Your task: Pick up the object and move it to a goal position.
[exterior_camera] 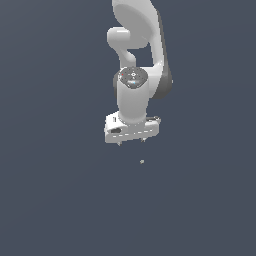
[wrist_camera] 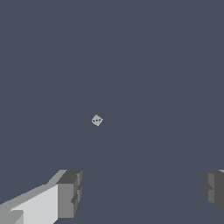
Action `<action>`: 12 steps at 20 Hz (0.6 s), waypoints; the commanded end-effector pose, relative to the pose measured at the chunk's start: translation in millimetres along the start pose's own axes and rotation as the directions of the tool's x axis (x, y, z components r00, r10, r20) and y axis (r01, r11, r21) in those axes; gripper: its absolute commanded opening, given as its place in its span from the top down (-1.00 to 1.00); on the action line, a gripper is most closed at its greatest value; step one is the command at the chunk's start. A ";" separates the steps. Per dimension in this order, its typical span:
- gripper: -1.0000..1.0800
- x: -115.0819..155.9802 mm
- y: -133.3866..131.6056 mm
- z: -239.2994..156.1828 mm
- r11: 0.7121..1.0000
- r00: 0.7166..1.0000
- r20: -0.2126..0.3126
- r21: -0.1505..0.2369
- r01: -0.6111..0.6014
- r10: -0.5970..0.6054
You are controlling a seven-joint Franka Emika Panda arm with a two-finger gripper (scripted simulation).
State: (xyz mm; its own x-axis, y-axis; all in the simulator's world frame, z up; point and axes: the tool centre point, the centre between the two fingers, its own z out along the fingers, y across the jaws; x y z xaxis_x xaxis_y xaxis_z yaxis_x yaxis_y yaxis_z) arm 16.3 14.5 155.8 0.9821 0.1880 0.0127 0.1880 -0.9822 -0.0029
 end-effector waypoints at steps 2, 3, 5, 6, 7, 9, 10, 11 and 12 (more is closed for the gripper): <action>-0.92 3.1 -3.3 8.0 0.997 0.997 0.003 -0.003 0.077 -0.077; -0.92 4.1 -4.5 10.6 0.995 0.995 0.004 -0.004 0.103 -0.103; -0.92 6.4 -7.0 16.5 0.987 0.987 0.007 -0.006 0.160 -0.160; -0.92 7.6 -8.4 19.7 0.982 0.982 0.008 -0.006 0.191 -0.191; -0.92 8.8 -9.9 23.1 0.975 0.975 0.009 -0.007 0.223 -0.223; -0.92 11.2 -12.9 29.8 0.958 0.958 0.011 -0.007 0.286 -0.286; -0.92 12.4 -14.5 33.1 0.948 0.948 0.012 -0.007 0.317 -0.317; -0.92 13.6 -16.1 36.5 0.937 0.937 0.013 -0.007 0.348 -0.348; -0.92 14.7 -17.7 39.9 0.926 0.926 0.014 -0.007 0.378 -0.378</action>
State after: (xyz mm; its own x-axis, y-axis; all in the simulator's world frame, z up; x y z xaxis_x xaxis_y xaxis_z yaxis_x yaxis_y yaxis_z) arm 26.5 32.1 121.3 0.8646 0.5025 0.0001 0.5025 -0.8646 0.0084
